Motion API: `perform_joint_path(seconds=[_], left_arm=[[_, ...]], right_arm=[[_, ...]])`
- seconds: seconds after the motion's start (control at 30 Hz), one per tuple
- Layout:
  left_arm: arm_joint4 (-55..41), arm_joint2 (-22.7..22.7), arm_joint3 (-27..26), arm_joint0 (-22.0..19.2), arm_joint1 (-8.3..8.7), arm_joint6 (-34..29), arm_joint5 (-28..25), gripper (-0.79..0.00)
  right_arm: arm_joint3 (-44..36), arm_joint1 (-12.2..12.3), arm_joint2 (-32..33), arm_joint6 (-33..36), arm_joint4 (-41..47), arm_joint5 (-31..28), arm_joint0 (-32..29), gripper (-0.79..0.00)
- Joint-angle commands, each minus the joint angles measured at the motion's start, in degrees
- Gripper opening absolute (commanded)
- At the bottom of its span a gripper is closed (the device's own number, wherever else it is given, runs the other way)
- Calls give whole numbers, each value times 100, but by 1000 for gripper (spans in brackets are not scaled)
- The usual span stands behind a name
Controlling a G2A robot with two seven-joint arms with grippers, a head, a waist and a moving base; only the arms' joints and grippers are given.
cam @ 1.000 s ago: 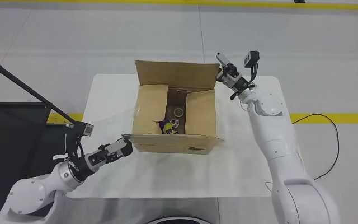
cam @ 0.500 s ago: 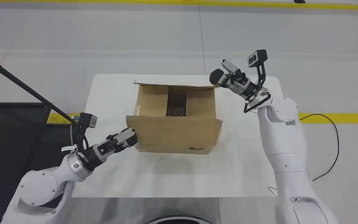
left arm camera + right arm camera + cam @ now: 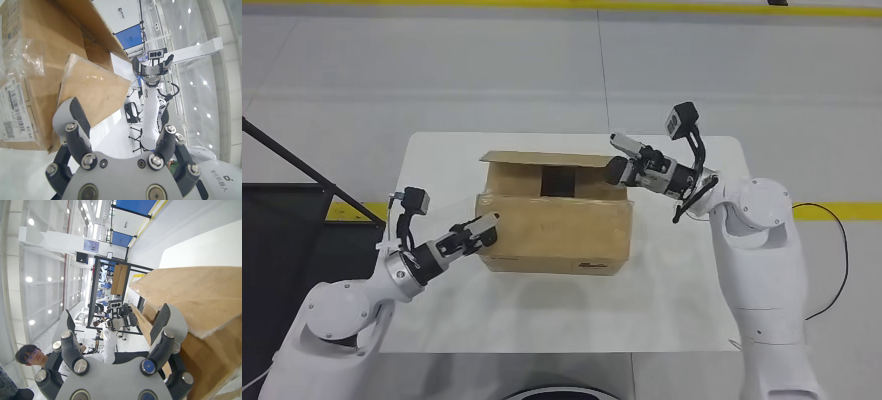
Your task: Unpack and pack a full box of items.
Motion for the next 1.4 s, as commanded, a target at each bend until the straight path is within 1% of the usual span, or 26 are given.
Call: perform_joint_path(seconds=[0.0, 0.07, 0.13, 0.3, 0.33, 0.43, 0.53, 0.73, 0.9, 1.0, 1.23, 1.37], left_arm=[[58, 48, 41, -38, 2, 6, 17, 0], [74, 92, 77, -83, 3, 3, 20, 0], [82, 108, 100, -112, 5, -1, 33, 0], [76, 121, 162, -167, 11, -1, 43, 0], [69, 125, 172, -175, 12, 1, 30, 0], [48, 129, 196, -179, 13, 11, 20, 0], [36, 130, 209, -187, 17, 6, 15, 0], [-28, 123, 242, -221, 18, 81, 5, 0], [-31, 170, 294, -298, 15, 171, 50, 0], [5, 212, 286, -334, 11, 275, 103, 0], [92, 318, 276, -406, -3, 514, 152, 0], [-103, 148, 258, -326, -14, 803, 104, 0]], right_arm=[[-100, 15, 1, -195, -88, 126, -28, 0], [-254, 1, -14, -501, 135, 77, -95, 0], [-313, 0, -10, -710, 259, 197, -123, 0], [-256, 9, -184, -917, 195, 482, -86, 0], [-200, -1, -173, -1149, 284, 446, -60, 0], [-139, -24, -179, -1390, 598, 319, -49, 0], [-72, -31, -263, -1559, 651, 369, 3, 0], [172, 0, -477, -1282, 549, 679, 120, 0], [157, 54, -477, -914, 651, 825, 0, 0], [135, 86, -452, -858, 679, 894, -124, 0], [291, 129, -461, -870, 788, 853, -253, 0], [430, 160, -461, -823, 771, 760, -275, 0]])
